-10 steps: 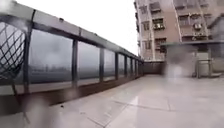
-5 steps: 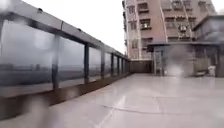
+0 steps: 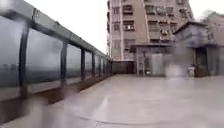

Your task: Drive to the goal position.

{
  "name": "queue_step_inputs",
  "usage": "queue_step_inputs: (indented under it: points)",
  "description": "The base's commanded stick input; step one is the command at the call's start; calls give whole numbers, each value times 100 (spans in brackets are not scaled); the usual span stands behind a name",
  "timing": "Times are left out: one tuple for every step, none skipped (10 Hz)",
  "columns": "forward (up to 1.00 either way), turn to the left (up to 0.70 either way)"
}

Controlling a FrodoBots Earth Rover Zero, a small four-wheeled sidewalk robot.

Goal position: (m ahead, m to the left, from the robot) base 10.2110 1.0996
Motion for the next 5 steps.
queue_step_inputs:
  points:
    - [70, 0]
    - [70, 0]
    - [70, 0]
    - [70, 0]
    - [70, 0]
